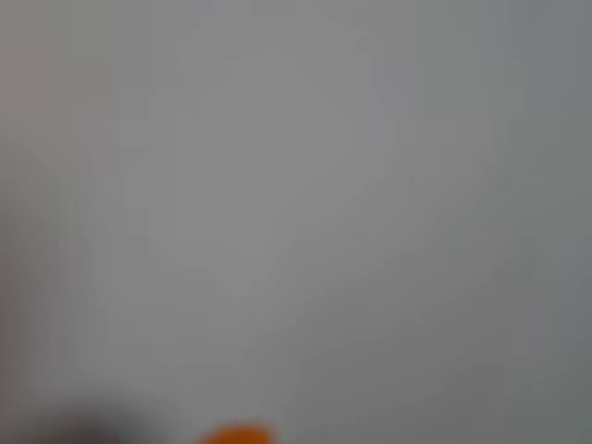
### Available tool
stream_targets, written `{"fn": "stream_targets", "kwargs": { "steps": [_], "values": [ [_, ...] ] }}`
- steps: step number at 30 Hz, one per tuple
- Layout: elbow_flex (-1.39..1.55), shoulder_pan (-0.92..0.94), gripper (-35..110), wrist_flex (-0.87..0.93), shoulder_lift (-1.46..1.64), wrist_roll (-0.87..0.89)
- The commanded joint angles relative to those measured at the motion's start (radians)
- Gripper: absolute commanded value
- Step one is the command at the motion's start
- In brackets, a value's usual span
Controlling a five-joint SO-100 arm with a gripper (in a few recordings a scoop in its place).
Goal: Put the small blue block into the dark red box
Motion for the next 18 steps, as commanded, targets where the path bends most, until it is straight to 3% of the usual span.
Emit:
{"fn": "stream_targets", "kwargs": {
  "steps": [1,11,18],
  "values": [
    [0.002,-0.011,0,0.006,0.005,0.018],
    [0.002,0.021,0,0.006,0.005,0.023],
    [-0.069,-0.058,2,0.006,0.008,0.213]
  ]
}}
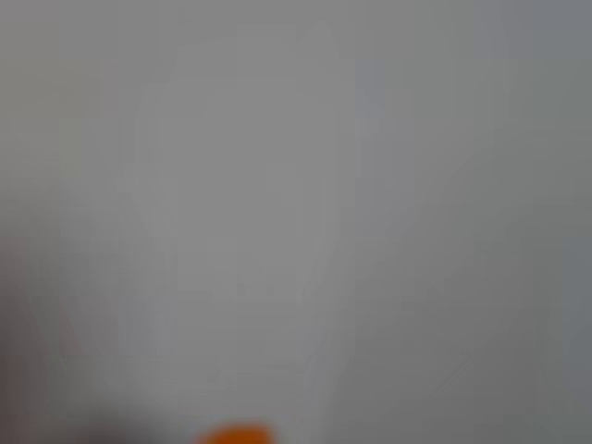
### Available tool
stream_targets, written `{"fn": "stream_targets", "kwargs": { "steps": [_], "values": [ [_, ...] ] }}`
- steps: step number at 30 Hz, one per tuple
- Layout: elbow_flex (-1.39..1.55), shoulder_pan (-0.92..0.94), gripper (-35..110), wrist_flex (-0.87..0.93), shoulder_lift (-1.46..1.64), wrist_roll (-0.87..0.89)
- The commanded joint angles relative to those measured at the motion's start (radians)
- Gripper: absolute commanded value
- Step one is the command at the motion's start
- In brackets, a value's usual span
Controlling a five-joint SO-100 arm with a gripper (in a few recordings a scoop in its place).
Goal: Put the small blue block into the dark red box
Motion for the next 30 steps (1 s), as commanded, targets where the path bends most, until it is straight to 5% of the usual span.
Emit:
{"fn": "stream_targets", "kwargs": {
  "steps": [1,16,30],
  "values": [
    [-0.077,-0.058,3,0.008,0.008,0.138],
    [-0.287,-0.229,17,0.215,-0.132,1.075],
    [-0.551,-0.678,22,0.166,-0.801,1.784]
  ]
}}
